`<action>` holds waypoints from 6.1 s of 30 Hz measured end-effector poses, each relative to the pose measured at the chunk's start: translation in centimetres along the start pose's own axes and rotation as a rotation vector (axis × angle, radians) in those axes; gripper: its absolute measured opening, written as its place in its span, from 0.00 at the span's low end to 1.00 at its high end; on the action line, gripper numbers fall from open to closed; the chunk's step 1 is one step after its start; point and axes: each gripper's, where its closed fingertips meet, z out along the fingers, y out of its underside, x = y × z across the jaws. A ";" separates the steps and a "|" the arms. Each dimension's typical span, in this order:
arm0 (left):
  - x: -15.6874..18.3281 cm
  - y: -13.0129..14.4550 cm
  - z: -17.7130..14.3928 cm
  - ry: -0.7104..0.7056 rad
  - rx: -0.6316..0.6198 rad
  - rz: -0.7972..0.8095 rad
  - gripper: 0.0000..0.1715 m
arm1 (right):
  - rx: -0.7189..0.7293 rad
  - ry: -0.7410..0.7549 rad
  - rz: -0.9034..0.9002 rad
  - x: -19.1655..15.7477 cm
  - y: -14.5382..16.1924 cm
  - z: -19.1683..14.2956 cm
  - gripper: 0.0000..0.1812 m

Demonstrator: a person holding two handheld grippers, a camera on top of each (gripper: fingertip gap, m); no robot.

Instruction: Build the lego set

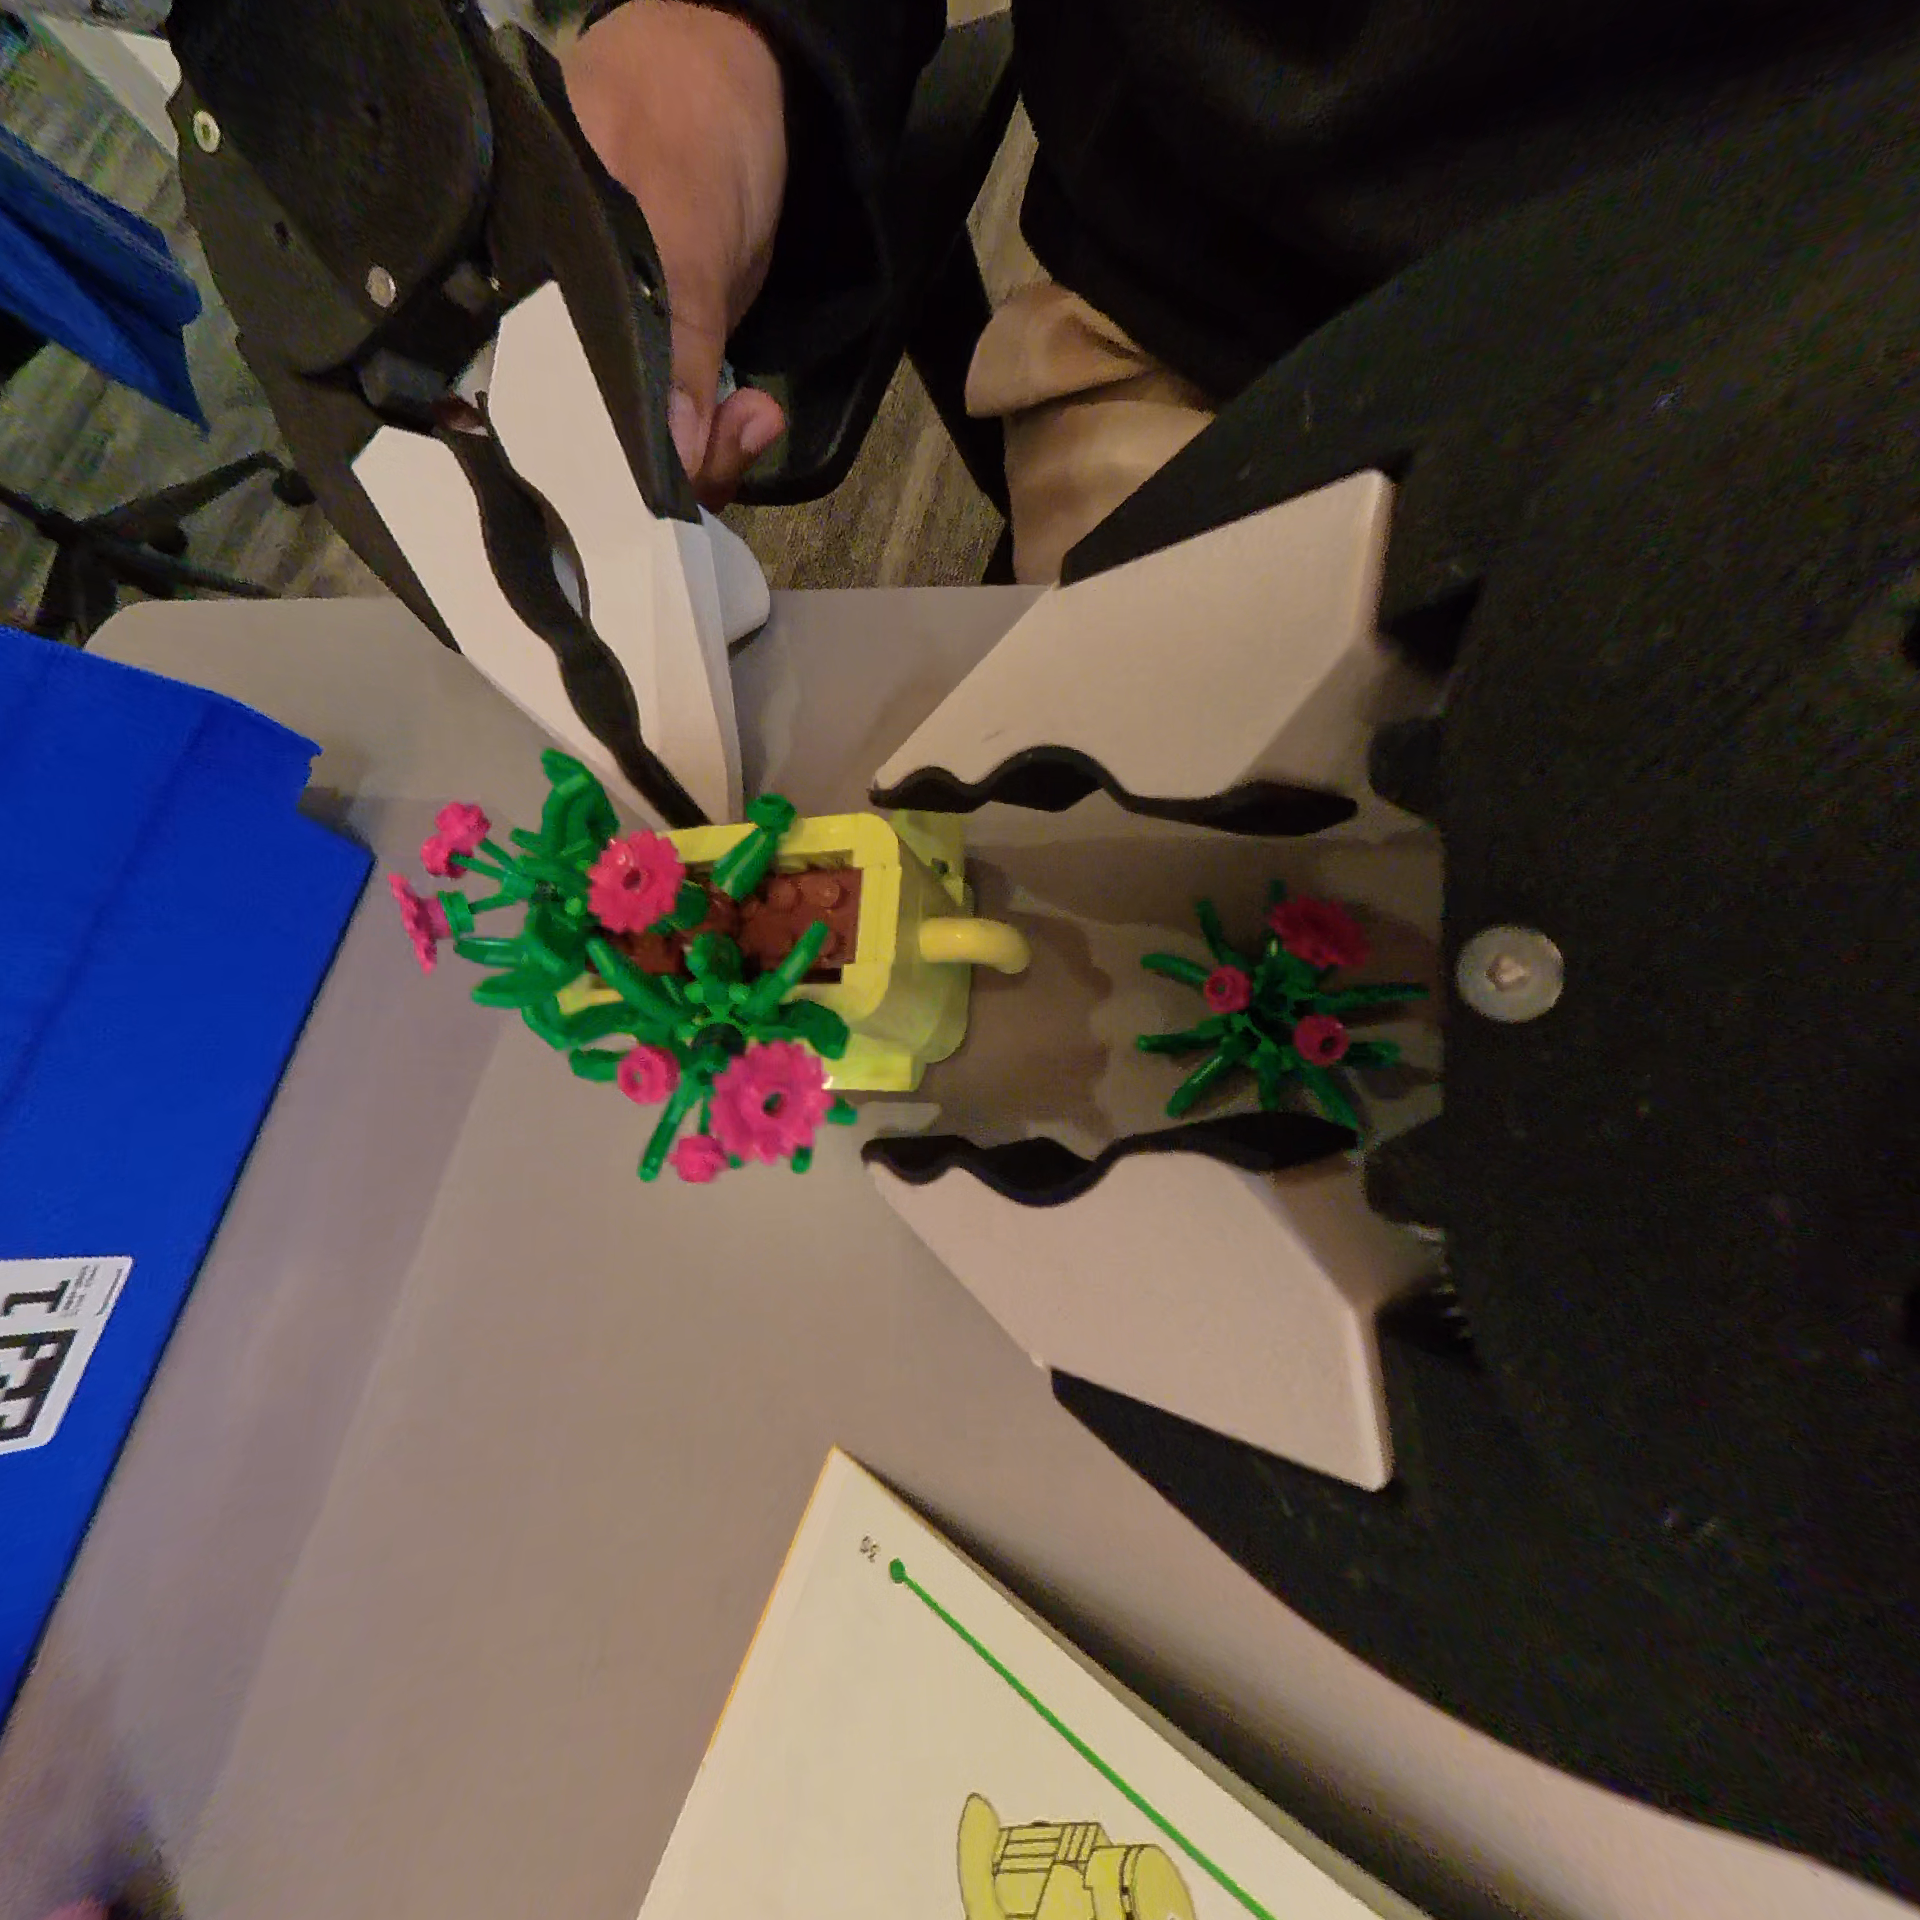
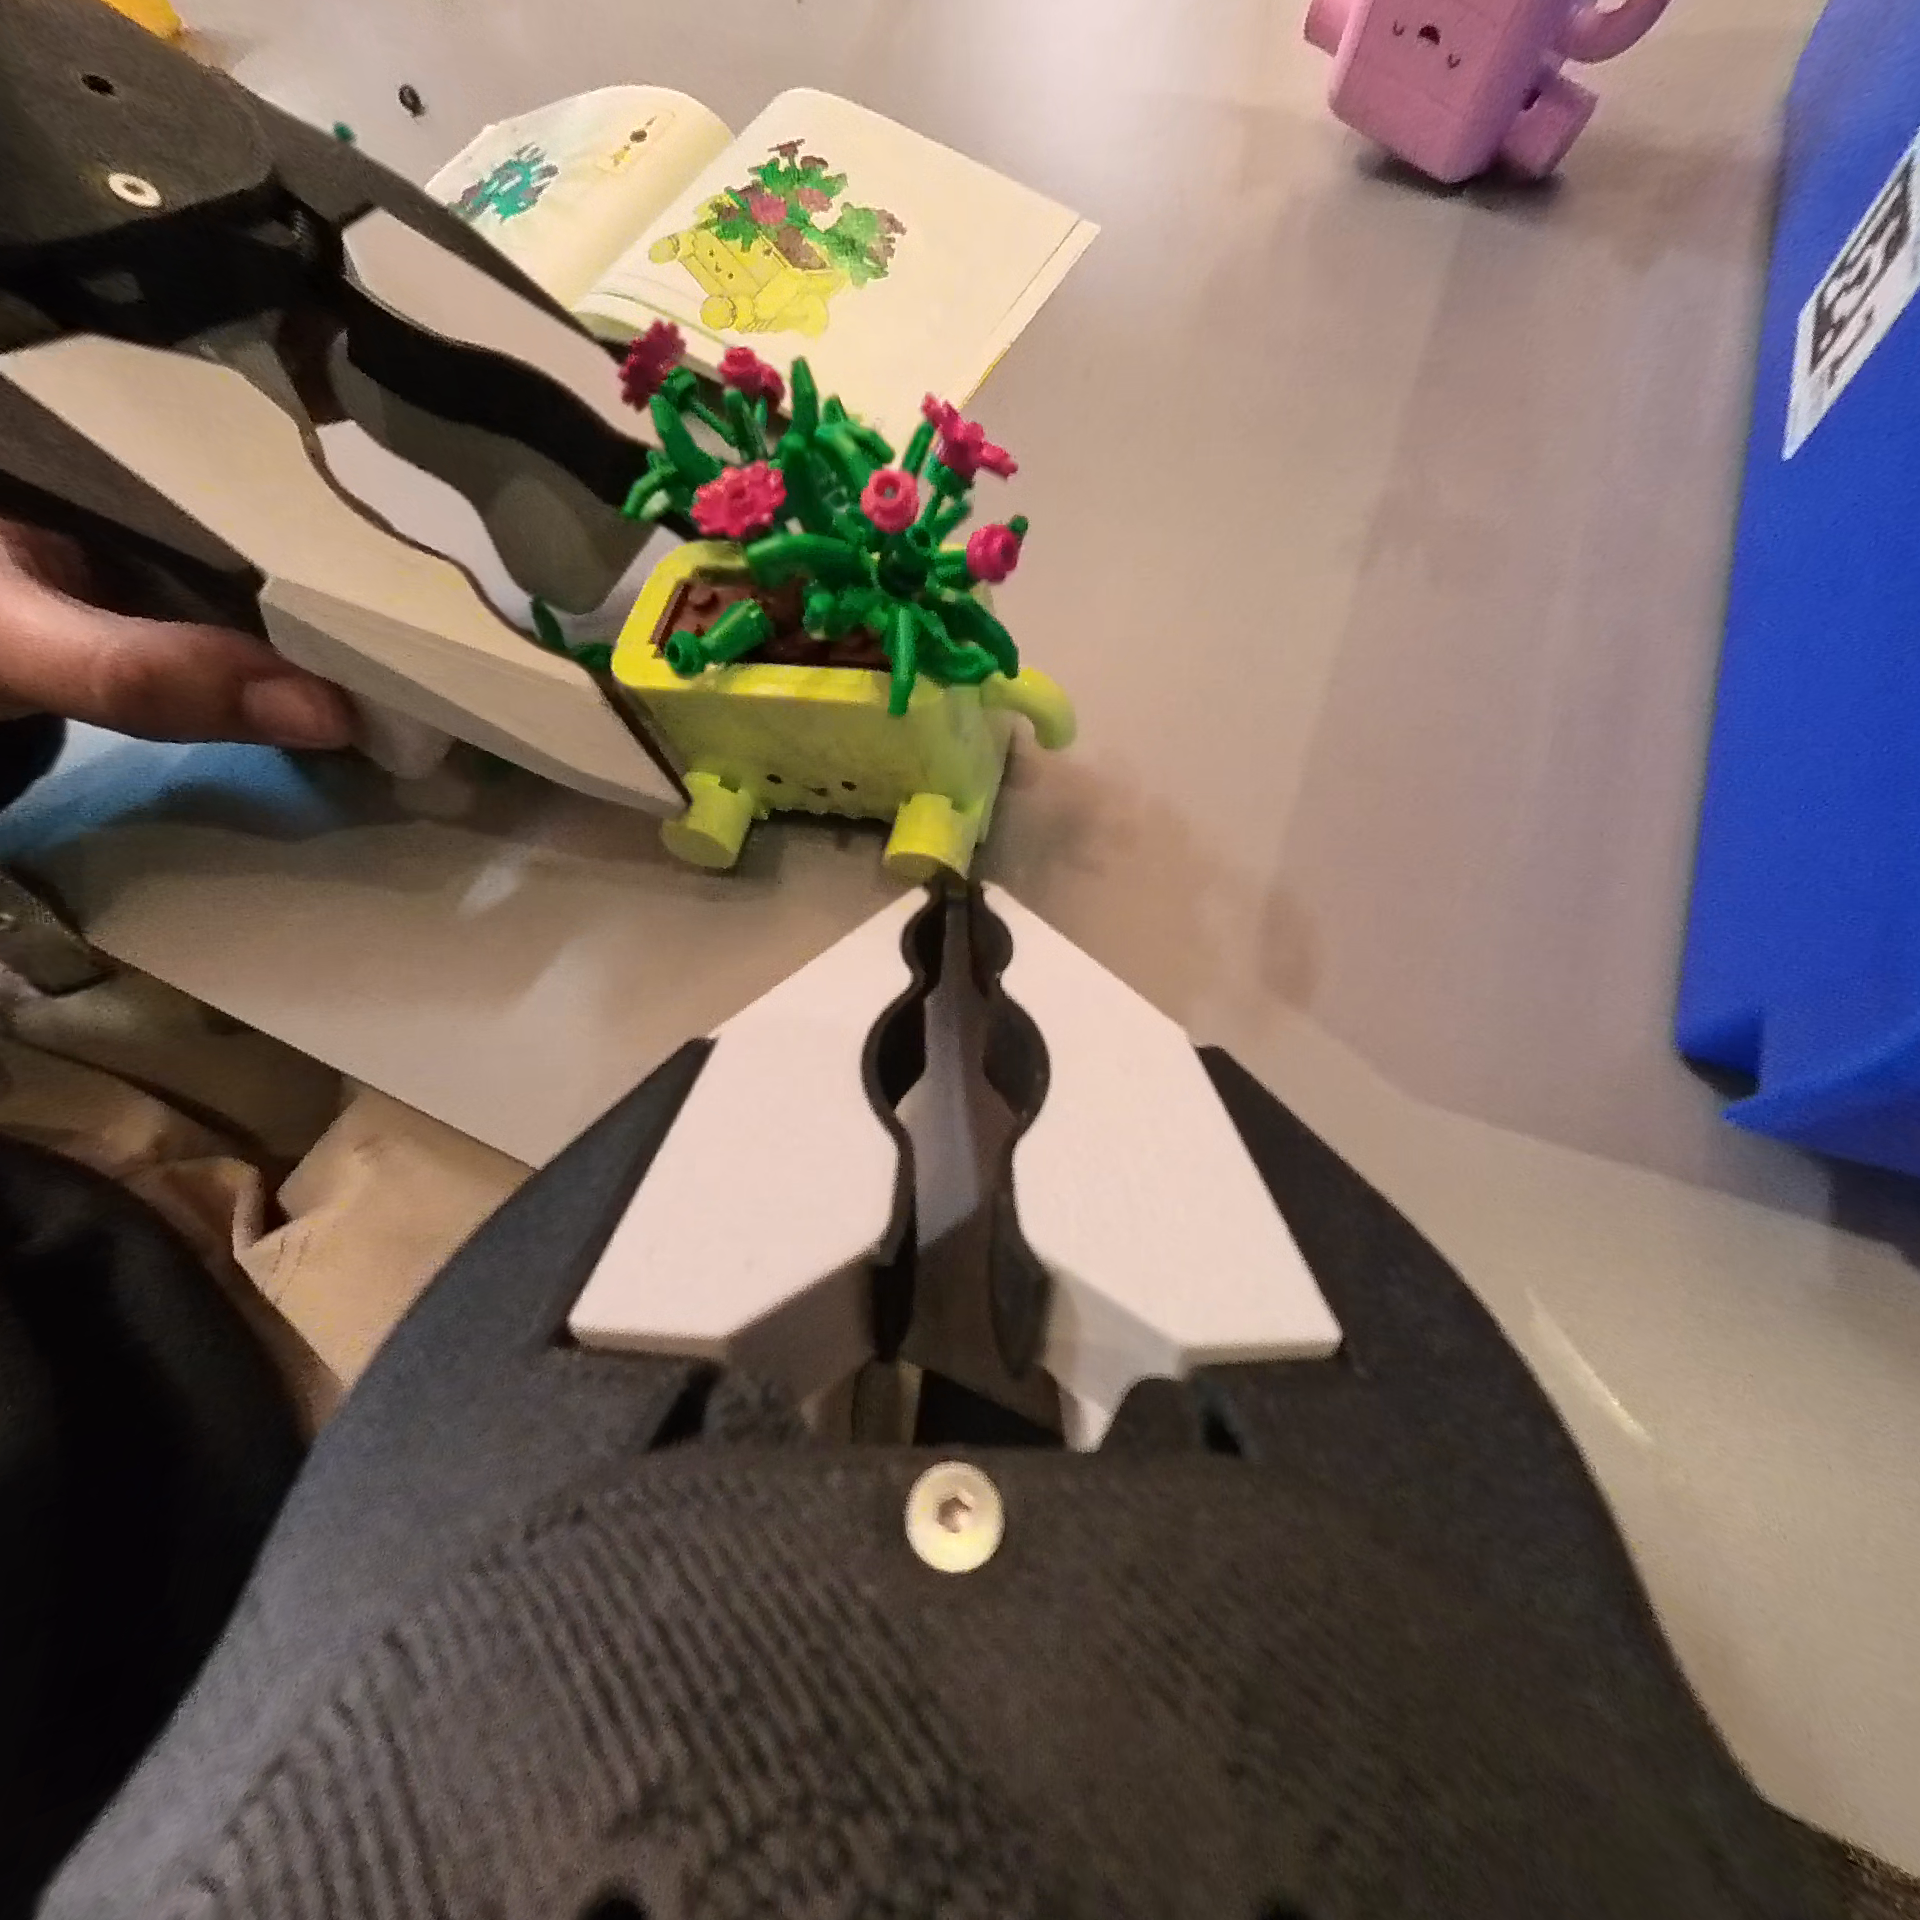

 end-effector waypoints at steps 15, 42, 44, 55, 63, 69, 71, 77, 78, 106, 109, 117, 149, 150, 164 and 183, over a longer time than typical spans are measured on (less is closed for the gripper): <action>-0.3 -1.3 -0.1 -0.100 0.080 0.035 0.22 | -0.001 -0.014 -0.002 -0.1 -0.3 0.4 0.01; -7.0 4.5 -11.6 -0.580 0.129 0.047 0.22 | 0.030 -0.216 -0.310 -10.4 -3.2 3.4 0.15; -6.8 4.5 -11.8 -0.591 0.134 0.060 0.22 | 0.024 -0.187 -0.387 -11.1 -3.0 3.7 0.16; -6.2 5.0 -11.5 -0.571 0.116 0.054 0.21 | -0.117 -0.181 -0.351 -11.6 -3.0 6.5 0.22; -6.3 5.2 -11.2 -0.566 0.090 0.045 0.21 | -0.172 -0.211 -0.366 -11.6 -3.8 6.6 0.15; -6.3 5.2 -11.2 -0.561 0.093 0.036 0.21 | -0.294 -0.226 -0.426 -11.4 -3.3 7.2 0.11; -6.3 5.2 -11.2 -0.556 0.095 0.031 0.21 | -0.336 -0.230 -0.438 -11.4 -3.0 7.4 0.10; -6.3 5.2 -11.2 -0.545 0.099 0.020 0.21 | -0.416 -0.235 -0.464 -11.3 -2.6 7.5 0.08; -6.3 5.2 -11.2 -0.542 0.100 0.017 0.21 | -0.415 -0.235 -0.465 -11.3 -2.6 7.5 0.08; -6.2 5.8 -10.7 -0.505 0.065 -0.009 0.22 | 0.336 -0.192 -0.814 -15.1 -8.2 6.3 0.07; -6.2 5.8 -10.7 -0.488 0.070 -0.019 0.22 | 0.344 -0.216 -0.835 -15.2 -8.3 6.4 0.07; -5.7 5.7 -10.4 -0.473 0.060 0.019 0.22 | 0.312 -0.252 -0.828 -14.6 -7.9 6.7 0.07; -4.1 6.4 -9.8 -0.526 0.025 0.023 0.26 | 0.265 -0.253 -0.669 -13.2 -6.7 5.2 0.07; -4.1 6.5 -9.8 -0.522 0.030 -0.002 0.26 | 0.269 -0.253 -0.669 -13.3 -6.7 5.2 0.07; -1.8 7.6 -9.5 -0.456 0.056 -0.154 0.28 | 0.280 -0.225 -0.595 -13.2 -6.1 3.5 0.08; -0.4 8.7 -10.9 -0.307 -0.018 -0.082 0.32 | 0.297 -0.236 -0.610 -13.5 -5.6 2.7 0.08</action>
